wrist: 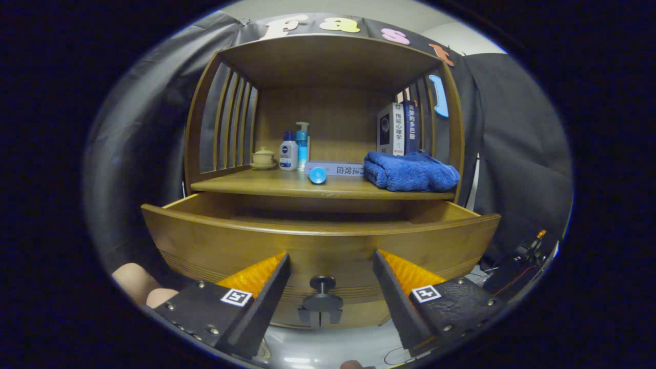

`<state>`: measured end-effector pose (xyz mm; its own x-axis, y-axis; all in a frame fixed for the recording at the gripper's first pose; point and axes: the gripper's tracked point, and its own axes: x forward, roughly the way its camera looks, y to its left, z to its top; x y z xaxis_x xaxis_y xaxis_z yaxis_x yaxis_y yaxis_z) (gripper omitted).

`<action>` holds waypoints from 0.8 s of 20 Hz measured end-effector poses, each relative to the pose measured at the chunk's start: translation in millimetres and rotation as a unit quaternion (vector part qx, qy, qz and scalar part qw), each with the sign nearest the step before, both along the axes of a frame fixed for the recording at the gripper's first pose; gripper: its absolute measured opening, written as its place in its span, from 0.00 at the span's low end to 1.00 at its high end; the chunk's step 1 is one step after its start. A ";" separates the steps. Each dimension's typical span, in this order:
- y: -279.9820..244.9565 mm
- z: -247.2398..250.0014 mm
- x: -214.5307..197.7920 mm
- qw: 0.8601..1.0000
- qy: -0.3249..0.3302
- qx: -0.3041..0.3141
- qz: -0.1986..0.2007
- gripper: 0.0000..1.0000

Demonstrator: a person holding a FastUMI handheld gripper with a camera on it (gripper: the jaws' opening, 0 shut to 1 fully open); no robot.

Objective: Pull open the drawer, take out the items inside it, and place them on the countertop above the cabinet.

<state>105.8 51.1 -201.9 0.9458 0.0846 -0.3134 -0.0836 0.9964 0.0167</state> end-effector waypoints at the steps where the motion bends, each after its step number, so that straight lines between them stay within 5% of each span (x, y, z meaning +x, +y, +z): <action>1: 1.4 -0.3 5.9 1.000 -0.001 -0.002 0.001 0.98; 16: 13.8 -9.2 72.7 1.000 -0.002 -0.009 0.002 0.98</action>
